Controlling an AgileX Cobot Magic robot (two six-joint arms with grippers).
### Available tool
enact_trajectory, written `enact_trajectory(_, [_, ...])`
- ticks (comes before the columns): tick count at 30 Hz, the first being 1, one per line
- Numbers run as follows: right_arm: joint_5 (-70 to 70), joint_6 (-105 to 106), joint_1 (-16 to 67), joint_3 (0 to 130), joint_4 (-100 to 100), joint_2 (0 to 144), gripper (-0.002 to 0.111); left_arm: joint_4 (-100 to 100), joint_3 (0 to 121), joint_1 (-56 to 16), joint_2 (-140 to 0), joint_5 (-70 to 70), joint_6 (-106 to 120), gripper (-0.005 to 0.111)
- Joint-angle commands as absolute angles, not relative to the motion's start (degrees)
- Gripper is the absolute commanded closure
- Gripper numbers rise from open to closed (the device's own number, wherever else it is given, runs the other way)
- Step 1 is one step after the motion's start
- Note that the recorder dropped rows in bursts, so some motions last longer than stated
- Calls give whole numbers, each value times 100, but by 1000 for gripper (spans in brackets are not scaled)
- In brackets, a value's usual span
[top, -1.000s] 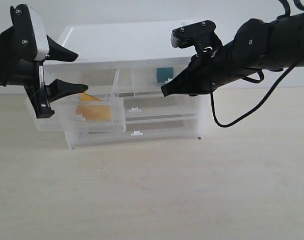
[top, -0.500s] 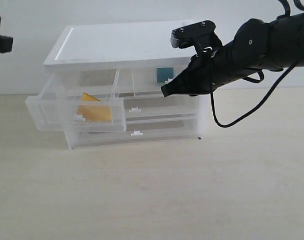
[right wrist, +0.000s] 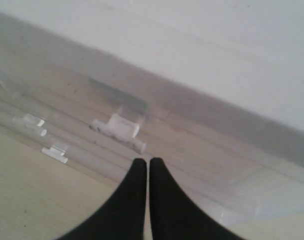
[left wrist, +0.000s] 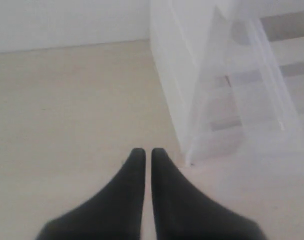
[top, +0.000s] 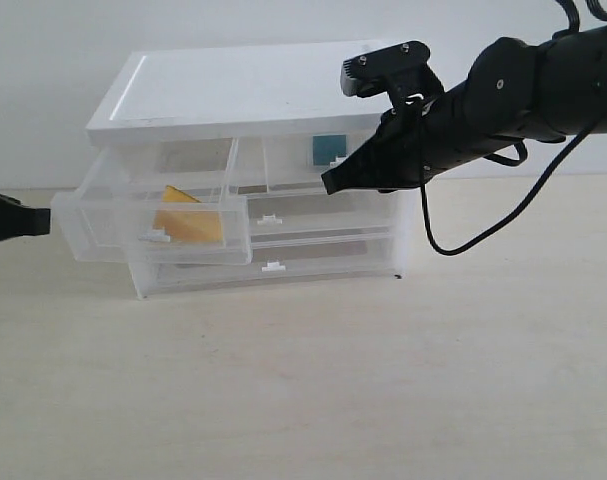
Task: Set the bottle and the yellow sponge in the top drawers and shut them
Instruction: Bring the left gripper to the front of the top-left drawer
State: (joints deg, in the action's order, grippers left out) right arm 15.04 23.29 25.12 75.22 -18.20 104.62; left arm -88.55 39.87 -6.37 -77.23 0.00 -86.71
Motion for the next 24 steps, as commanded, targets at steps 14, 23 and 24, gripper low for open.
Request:
enact_trajectory(14, [1608,2324,2517,7543,-1767,10468,108,-8737,4325,-635,-8373,-1369,-8749,103])
enact_trajectory(23, [1573,2324,2517,7543,-1767,10468,108,-8783,3544,-684,-6612,-1243,-9581,103])
enact_trajectory(24, [1560,2324,2517,7543,-1767,10468,108,-8751,3152,-818,-6398,-1417,-9560,103])
